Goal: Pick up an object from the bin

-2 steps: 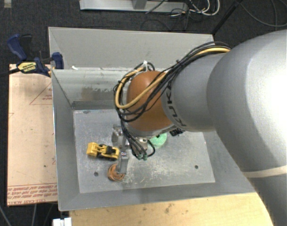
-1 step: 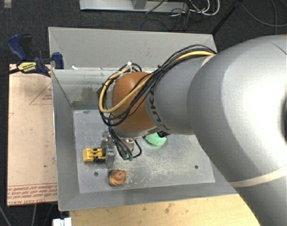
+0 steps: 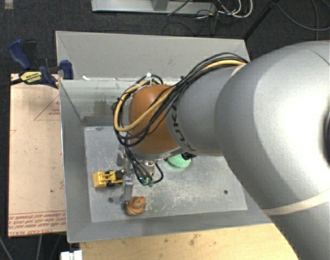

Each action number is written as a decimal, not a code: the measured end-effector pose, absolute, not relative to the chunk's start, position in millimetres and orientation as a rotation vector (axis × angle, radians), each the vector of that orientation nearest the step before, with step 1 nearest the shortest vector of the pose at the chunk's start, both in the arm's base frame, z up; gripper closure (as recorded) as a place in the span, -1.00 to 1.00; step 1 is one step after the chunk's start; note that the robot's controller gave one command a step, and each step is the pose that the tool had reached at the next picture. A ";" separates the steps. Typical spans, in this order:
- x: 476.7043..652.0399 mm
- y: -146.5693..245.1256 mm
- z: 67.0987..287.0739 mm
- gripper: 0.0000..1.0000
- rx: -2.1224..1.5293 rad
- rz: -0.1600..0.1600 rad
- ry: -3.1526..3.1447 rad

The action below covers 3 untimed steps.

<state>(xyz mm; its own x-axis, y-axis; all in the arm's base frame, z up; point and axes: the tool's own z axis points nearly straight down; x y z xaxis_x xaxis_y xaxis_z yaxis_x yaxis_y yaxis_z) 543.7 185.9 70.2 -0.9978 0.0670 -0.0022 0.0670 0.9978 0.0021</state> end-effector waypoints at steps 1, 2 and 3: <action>543.6 185.8 70.1 1.00 0.106 0.003 3.138; 543.5 185.8 70.1 1.00 0.106 0.003 3.138; 547.5 194.8 93.0 1.00 0.102 0.001 3.140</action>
Offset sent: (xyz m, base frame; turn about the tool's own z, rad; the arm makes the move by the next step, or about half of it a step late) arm 0.0000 0.0000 0.0000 0.0000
